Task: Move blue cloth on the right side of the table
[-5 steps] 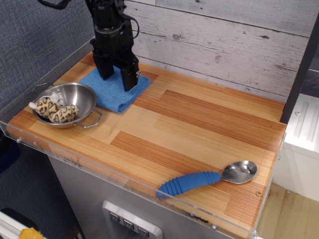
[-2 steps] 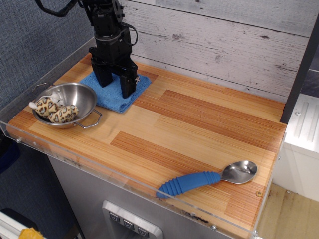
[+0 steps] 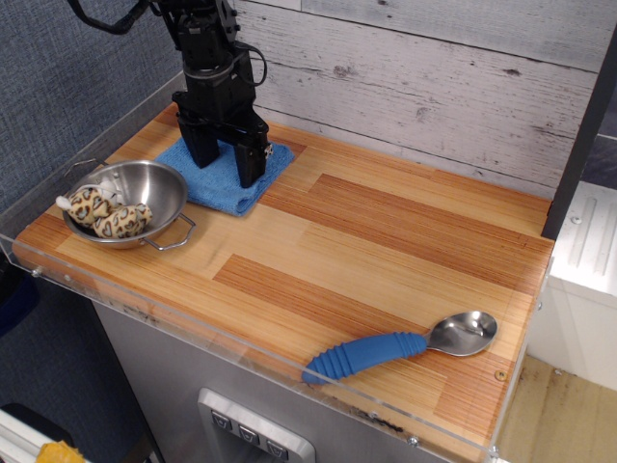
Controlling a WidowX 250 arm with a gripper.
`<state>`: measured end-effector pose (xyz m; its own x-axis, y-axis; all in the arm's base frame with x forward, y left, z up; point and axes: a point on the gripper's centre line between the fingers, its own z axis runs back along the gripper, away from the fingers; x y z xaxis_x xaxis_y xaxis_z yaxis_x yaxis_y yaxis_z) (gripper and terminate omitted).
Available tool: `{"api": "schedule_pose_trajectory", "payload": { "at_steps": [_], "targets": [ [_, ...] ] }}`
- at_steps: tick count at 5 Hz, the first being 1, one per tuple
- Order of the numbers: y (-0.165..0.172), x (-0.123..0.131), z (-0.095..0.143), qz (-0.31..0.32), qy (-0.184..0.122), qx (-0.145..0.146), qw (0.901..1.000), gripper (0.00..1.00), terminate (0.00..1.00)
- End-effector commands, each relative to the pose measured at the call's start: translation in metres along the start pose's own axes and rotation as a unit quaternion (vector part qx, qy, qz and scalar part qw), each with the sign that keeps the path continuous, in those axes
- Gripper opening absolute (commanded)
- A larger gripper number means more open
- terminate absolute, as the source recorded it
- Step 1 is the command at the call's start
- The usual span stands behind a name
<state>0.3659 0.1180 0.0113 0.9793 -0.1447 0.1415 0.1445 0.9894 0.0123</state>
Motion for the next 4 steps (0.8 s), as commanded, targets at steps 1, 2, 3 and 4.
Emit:
{"api": "schedule_pose_trajectory", "payload": {
  "at_steps": [1, 2, 3, 4],
  "targets": [
    [-0.037, 0.017, 0.004, -0.06, -0.007, -0.003, 0.9982, 1.0, 0.0],
    [-0.057, 0.024, 0.005, -0.087, -0.011, -0.008, 0.9961, 1.0, 0.0],
    [-0.081, 0.029, 0.007, -0.123, -0.016, -0.014, 0.9922, 1.0, 0.0],
    [-0.111, 0.034, 0.009, -0.165, -0.024, -0.026, 0.9856, 1.0, 0.0]
  ]
}}
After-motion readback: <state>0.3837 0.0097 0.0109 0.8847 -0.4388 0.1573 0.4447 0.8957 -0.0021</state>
